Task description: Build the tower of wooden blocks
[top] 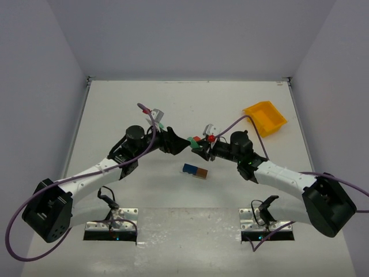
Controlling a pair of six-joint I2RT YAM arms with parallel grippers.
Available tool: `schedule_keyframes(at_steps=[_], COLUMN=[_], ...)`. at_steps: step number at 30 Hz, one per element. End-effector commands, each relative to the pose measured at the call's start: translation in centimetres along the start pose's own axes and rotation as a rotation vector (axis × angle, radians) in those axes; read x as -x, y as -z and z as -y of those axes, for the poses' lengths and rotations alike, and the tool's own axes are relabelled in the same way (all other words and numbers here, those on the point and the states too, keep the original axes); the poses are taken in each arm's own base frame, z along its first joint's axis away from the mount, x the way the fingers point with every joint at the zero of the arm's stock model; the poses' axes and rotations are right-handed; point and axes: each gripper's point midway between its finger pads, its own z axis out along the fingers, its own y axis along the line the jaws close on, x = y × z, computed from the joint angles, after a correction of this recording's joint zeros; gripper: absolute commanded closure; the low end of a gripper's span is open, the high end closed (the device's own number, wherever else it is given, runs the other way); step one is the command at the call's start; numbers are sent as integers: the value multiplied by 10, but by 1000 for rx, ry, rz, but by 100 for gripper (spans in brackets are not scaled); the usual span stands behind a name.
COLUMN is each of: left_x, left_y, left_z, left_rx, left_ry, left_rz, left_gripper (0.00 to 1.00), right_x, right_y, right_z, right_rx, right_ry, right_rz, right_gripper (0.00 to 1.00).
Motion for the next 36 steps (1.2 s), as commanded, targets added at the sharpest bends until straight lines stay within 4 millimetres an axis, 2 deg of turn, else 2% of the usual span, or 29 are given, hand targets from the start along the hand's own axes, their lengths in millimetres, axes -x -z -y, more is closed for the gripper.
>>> schedule_keyframes(at_steps=[1, 4, 9, 21, 24, 26, 32, 34, 36], left_x=[10, 8, 6, 6, 4, 3, 0, 0, -1], left_y=[-7, -12, -17, -25, -27, -27, -30, -31, -31], left_z=[19, 21, 22, 26, 26, 26, 28, 30, 31], left_rx=[-70, -75, -84, -107, -113, -113, -128, -136, -143], left_ry=[-29, -20, -13, 13, 13, 14, 17, 16, 13], left_rz=[26, 9, 5, -4, -11, -14, -26, -30, -34], left_gripper=[13, 22, 30, 37, 46, 57, 62, 67, 76], right_x=[39, 39, 32, 21, 21, 22, 22, 19, 18], right_y=[-1, -3, -6, -9, -9, -9, -11, -11, -12], right_z=[10, 8, 4, -2, -3, -1, -4, -3, -2], right_rx=[-43, -29, -1, 32, 36, 31, 49, 49, 45], right_ry=[30, 30, 31, 30, 31, 33, 36, 35, 33], right_rz=[135, 130, 107, 66, 67, 72, 66, 56, 51], right_gripper=[84, 84, 84, 84, 84, 84, 84, 84, 83])
